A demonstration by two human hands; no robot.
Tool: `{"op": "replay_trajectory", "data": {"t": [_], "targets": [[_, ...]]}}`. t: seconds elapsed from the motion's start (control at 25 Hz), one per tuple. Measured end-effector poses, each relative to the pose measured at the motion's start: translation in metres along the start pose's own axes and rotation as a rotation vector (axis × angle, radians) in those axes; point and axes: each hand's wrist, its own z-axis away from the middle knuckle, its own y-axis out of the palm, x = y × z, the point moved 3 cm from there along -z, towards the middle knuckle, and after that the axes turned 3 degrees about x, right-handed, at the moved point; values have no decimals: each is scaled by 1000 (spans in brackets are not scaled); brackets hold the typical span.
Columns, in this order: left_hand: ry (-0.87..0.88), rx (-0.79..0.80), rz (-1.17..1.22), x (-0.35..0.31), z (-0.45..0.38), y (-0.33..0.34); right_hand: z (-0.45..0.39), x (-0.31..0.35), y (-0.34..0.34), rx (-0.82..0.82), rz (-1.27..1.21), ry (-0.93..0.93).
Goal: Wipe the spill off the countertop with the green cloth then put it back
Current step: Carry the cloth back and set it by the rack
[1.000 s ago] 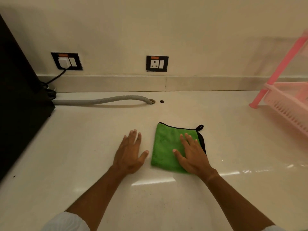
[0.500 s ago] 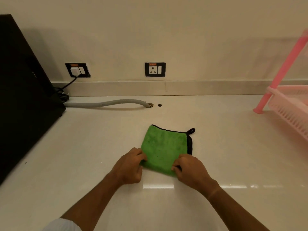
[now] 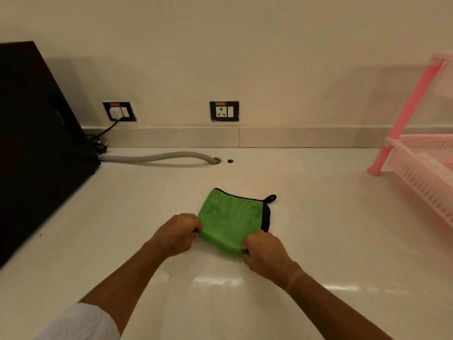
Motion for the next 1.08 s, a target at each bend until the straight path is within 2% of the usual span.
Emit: {"op": "replay_trajectory", "data": {"t": [0.24,0.4,0.76,1.08], "targets": [[59,-95,66,1,-16,-45,-15,-22,-58,-84,-105,62],[78,-102,133,-1,-45,-82,-38,-40,-111,-66,-222,117],[179,-119,247,-19,-118,-158,-76,-76,-212,-72,-160,132],[272,-111,273,-69,-179,-180,-69,-145,-257,-97,-194,208]]}}
